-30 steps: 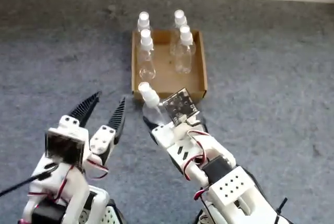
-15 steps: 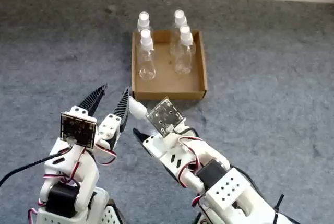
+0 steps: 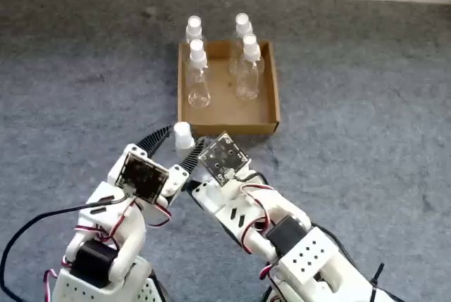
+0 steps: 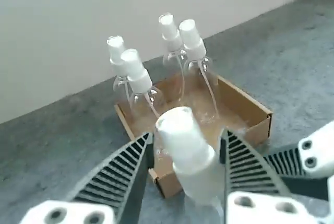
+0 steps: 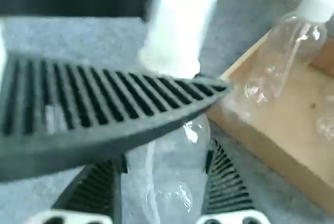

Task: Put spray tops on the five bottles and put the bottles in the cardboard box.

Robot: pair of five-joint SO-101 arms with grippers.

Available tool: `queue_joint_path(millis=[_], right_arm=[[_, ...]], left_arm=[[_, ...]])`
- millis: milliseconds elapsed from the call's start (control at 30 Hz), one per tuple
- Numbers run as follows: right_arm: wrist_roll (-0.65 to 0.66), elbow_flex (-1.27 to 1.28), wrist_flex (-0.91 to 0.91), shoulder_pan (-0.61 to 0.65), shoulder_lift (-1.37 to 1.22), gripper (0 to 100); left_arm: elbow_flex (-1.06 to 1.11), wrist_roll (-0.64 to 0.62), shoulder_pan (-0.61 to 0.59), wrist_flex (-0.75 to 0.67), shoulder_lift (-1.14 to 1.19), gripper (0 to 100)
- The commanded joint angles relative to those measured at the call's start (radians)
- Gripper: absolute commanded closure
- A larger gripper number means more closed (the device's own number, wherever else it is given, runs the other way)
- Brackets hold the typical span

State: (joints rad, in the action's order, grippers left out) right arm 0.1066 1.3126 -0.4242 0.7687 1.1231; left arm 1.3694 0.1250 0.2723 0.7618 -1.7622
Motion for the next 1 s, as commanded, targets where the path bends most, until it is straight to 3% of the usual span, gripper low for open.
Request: queue_joint_path(millis=[0, 167, 333, 533, 700, 967], right_arm=[[0.006, -0.024, -0.001, -0.085, 0.019, 99.5], [0.006, -0.188, -0.051, -0.191, -0.005, 99.5], [0.006, -0.466, -0.163, -0.237, -0.163, 99.5], [-0.058, -0.791, -0.277, -0.232, -0.398, 99.5], [-0.146, -1.020, -0.441, -0.205, -0.542, 99.5], [-0.150, -1.063, -0.573, -0.070, -0.550, 99.5]], left_arm=[[-0.077, 0.002, -0.038, 0.048, -0.001, 84], [-0.116, 0.002, -0.039, 0.123, -0.001, 84], [-0.022, 0.005, -0.039, 0.121, -0.001, 84], [-0.002, 0.003, -0.031, 0.117, 0.002, 83], [-0.002, -0.054, -0.031, 0.115, 0.010, 72], [0.053, -0.063, -0.041, 0.021, 0.012, 71]])
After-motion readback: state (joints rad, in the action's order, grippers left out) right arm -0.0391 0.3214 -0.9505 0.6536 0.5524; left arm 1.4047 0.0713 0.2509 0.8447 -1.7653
